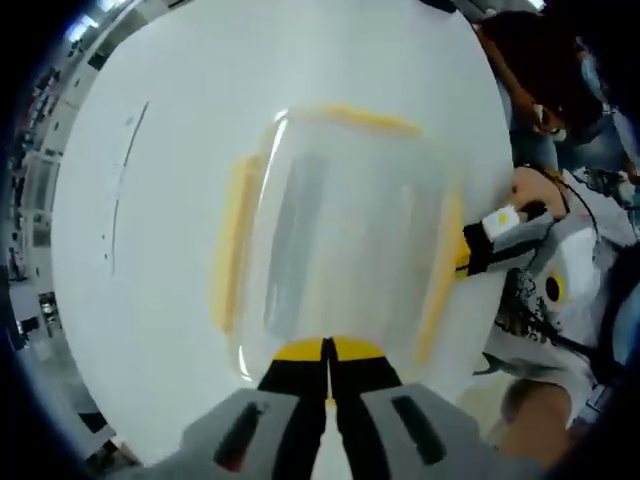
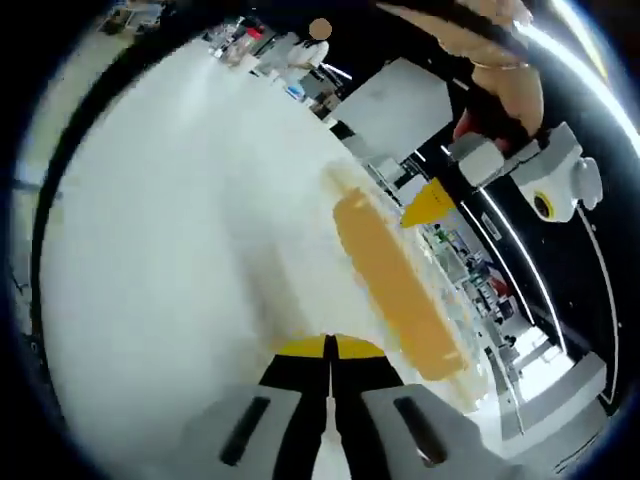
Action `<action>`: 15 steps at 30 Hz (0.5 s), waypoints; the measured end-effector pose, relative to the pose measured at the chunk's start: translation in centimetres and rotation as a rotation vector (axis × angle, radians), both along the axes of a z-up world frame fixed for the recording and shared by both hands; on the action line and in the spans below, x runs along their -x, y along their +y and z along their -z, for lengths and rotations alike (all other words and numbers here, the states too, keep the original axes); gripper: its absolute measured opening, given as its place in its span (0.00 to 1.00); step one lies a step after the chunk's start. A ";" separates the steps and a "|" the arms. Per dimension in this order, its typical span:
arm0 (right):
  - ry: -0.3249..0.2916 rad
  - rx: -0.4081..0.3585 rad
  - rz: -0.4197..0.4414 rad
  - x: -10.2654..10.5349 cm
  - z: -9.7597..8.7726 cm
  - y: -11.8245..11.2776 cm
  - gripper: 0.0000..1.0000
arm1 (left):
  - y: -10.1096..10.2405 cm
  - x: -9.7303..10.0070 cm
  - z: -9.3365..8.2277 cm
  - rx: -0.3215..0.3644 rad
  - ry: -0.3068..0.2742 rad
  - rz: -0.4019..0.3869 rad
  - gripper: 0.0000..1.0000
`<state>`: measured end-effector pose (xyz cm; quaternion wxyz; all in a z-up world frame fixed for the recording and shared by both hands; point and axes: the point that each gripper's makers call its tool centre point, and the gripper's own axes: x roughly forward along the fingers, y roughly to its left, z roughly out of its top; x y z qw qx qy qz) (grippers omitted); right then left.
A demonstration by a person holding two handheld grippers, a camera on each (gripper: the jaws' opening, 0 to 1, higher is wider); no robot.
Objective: Snap each plastic latch of the storage box into its locked position after aligning the lid with the box until every specified latch is closed and the lid sits flush.
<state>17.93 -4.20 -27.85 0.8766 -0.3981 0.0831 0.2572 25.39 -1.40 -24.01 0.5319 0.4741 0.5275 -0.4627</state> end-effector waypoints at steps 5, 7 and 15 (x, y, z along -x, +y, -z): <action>0.041 -0.171 -0.060 1.5 -3.3 -0.8 0.00 | -0.1 -0.3 0.0 0.018 0.004 0.014 0.00; 0.041 -0.229 -0.084 1.2 -4.8 -1.5 0.00 | -0.2 -0.4 0.0 0.027 0.002 0.018 0.00; 0.025 -0.280 -0.123 -1.2 -8.2 -5.1 0.00 | -0.2 -0.5 0.0 0.107 0.003 0.014 0.00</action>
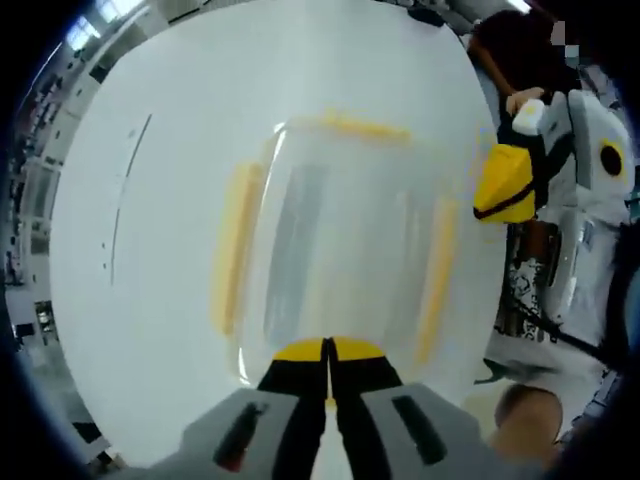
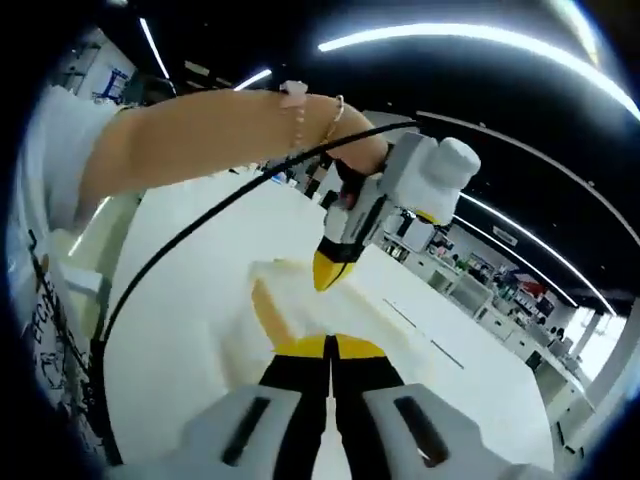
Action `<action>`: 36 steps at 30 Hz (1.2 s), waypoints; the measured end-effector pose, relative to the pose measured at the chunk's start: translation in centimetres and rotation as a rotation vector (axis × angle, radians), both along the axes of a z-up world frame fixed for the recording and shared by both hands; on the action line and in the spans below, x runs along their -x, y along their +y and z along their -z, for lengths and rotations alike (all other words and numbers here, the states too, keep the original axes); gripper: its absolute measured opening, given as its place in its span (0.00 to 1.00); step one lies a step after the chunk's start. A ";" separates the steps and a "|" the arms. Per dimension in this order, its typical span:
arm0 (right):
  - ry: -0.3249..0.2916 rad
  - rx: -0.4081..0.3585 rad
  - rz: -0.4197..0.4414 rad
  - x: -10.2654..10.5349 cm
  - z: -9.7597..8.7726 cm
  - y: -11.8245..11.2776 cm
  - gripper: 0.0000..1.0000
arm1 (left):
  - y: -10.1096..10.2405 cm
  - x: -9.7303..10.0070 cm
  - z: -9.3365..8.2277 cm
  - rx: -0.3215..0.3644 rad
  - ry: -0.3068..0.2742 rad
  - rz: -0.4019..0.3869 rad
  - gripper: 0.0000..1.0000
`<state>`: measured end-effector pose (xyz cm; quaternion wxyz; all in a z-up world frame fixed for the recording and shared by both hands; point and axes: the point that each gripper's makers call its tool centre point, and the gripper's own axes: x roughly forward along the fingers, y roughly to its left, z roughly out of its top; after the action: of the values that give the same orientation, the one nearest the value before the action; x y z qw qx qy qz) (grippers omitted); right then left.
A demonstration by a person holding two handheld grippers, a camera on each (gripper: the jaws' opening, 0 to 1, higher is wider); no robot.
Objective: Snap each plastic latch of the storage box into its locked position after aligning the lid with the box until every specified latch is closed and the lid sits flush.
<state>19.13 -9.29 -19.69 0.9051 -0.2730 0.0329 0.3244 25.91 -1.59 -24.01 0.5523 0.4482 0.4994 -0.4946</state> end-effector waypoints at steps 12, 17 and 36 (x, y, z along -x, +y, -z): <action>0.053 0.019 -0.190 -8.5 -3.6 -1.0 0.02 | -0.1 0.0 0.2 0.044 0.007 0.025 0.00; 0.132 0.019 -0.324 -12.0 -3.0 0.1 0.00 | -0.2 0.2 0.2 0.017 -0.027 0.067 0.00; 0.522 0.364 -0.588 -15.0 5.0 4.3 0.00 | 0.7 0.1 0.2 -0.034 -0.044 0.085 0.00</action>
<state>34.16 -5.01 -24.69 0.6725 -0.3347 0.2380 0.6157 25.77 -0.88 -24.20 0.5342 0.4892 0.4759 -0.4989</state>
